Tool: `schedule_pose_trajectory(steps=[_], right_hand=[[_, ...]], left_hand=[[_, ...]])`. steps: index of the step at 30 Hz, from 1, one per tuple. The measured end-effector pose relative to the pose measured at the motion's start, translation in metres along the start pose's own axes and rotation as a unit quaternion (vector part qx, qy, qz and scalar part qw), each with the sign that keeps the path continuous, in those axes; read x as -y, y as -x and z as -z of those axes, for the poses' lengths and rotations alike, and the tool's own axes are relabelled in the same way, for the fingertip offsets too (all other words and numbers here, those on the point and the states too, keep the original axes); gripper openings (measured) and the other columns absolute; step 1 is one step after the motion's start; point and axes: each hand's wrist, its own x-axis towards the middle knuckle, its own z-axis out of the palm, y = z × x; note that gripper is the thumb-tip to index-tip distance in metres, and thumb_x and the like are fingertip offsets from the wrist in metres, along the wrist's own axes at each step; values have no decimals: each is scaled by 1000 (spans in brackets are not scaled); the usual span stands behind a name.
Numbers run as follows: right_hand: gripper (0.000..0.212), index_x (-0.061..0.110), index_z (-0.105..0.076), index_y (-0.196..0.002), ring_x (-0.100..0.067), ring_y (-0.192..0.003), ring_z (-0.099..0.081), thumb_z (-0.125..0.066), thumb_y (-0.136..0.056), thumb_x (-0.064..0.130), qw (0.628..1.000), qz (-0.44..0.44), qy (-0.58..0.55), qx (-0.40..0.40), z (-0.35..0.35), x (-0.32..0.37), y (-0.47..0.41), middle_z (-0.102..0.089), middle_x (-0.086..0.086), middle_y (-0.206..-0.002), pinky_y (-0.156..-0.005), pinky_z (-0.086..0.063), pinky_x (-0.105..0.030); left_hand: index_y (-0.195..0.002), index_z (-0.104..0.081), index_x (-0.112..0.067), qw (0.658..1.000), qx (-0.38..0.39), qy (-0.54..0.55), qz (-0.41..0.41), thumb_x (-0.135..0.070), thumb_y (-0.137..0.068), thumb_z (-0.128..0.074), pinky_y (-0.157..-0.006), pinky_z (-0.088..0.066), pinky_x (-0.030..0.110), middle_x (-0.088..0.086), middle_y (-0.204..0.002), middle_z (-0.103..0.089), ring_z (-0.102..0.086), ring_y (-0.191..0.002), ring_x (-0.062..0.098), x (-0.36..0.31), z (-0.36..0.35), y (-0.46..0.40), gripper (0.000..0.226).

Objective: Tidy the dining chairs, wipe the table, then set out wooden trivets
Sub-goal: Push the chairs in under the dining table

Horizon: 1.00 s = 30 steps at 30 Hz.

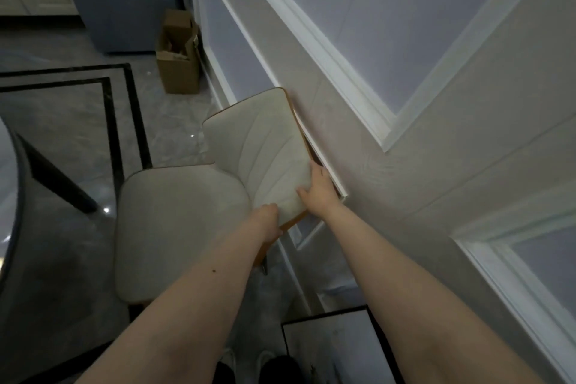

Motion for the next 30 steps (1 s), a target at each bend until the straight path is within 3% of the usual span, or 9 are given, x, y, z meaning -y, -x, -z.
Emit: schedule_pose_trajectory(steps=[4, 9, 15, 20, 30], right_hand=[[84, 6, 0, -152, -30, -141, -25, -58, -92, 17, 997, -29, -68, 24, -4, -7, -21, -14, -16, -156, -113, -22, -31], [92, 18, -15, -152, -28, -128, -47, -72, -80, 25, 990, -48, -132, -8, -13, -20, -34, -47, -11, -141, -106, -38, -37], [91, 18, -16, -151, -28, -127, -48, -73, -81, 23, 995, -35, -94, -26, -17, -13, -27, -48, -11, -141, -102, -36, -32], [88, 22, -13, -152, -29, -124, -50, -69, -83, 25, 995, -25, -89, -22, -40, 13, 0, -52, -8, -137, -98, -38, -30], [93, 20, -6, -152, -28, -124, -50, -68, -83, 17, 988, 24, -155, 1, -118, 99, 53, -47, -9, -141, -99, -39, -30]], left_hand=[[-132, -36, -2, 999, -19, 22, 40, -28, -89, -62, -97, -37, 32, 17, -135, -46, -47, -123, 31, -1, -20, -10, 57], [-139, -26, -3, 991, -41, 100, 85, -33, -81, -72, -95, -41, 37, 17, -132, -48, -50, -119, 33, 1, -47, -23, 80], [-130, -39, -3, 993, -78, 61, 64, -13, -93, -50, -95, -40, 39, 19, -127, -54, -54, -116, 34, 13, -55, -21, 40], [-129, -41, -5, 993, -88, 48, 64, -13, -92, -52, -97, -38, 38, 19, -129, -53, -51, -119, 34, 50, -55, 5, 40], [-129, -45, -7, 983, -66, 62, 159, -16, -92, -53, -99, -39, 37, 17, -133, -50, -49, -121, 32, 155, -49, 70, 38]])
